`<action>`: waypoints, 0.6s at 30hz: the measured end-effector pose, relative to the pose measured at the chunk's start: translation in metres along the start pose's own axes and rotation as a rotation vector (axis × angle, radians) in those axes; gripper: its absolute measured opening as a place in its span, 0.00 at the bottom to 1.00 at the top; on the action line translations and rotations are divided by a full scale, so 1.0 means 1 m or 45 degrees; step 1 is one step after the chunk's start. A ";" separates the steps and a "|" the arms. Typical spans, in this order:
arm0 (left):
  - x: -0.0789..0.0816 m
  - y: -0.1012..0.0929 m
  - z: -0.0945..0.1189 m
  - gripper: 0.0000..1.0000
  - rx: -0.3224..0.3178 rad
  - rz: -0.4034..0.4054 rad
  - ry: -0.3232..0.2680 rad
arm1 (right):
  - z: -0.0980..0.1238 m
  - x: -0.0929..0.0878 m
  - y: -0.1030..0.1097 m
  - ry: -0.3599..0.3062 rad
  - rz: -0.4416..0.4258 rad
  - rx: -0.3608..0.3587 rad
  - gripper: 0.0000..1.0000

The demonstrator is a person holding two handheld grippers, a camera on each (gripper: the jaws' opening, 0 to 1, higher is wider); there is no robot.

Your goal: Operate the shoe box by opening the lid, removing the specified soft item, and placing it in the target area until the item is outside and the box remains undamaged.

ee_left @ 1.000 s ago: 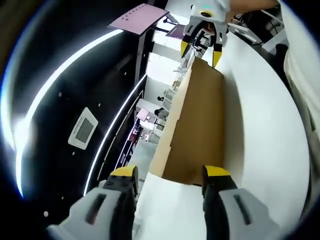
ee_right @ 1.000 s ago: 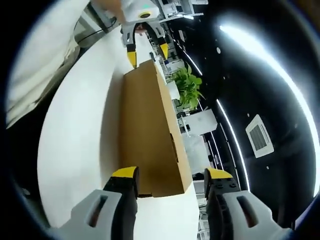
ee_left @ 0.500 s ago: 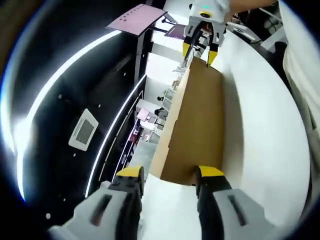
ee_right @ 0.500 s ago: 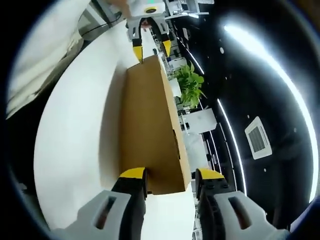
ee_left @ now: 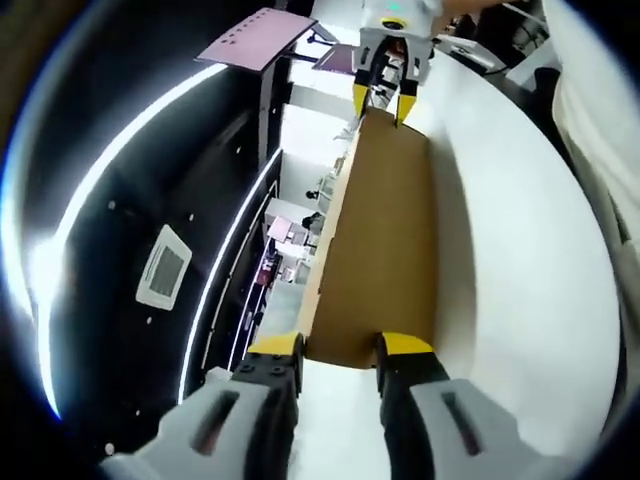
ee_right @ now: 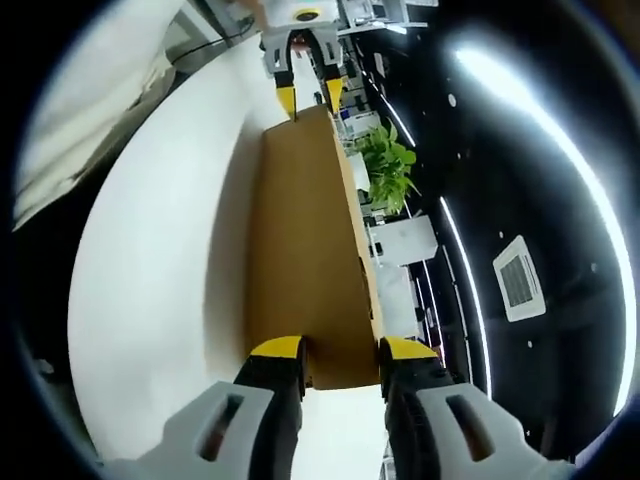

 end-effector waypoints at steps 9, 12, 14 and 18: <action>0.000 0.002 -0.002 0.30 0.002 -0.018 0.005 | 0.001 0.006 0.000 0.017 0.032 -0.014 0.28; 0.000 0.001 -0.002 0.30 0.014 -0.027 0.005 | 0.002 0.007 0.000 0.019 0.033 -0.015 0.28; 0.000 0.000 -0.002 0.30 0.020 -0.028 0.003 | 0.002 0.007 0.000 0.021 0.032 -0.015 0.28; 0.001 0.000 -0.002 0.29 0.022 -0.022 0.018 | 0.002 0.008 0.001 0.028 0.036 -0.018 0.28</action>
Point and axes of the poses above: the point that each gripper's makers call its tool centre point, and the gripper's own axes: z roughly backward along the fingers, y roughly to its left, x roughly out of its top, the point moved 7 cm from there along z, roughly backward along the fingers, and after that the axes turned 14 degrees about y, right-handed, at the moved point
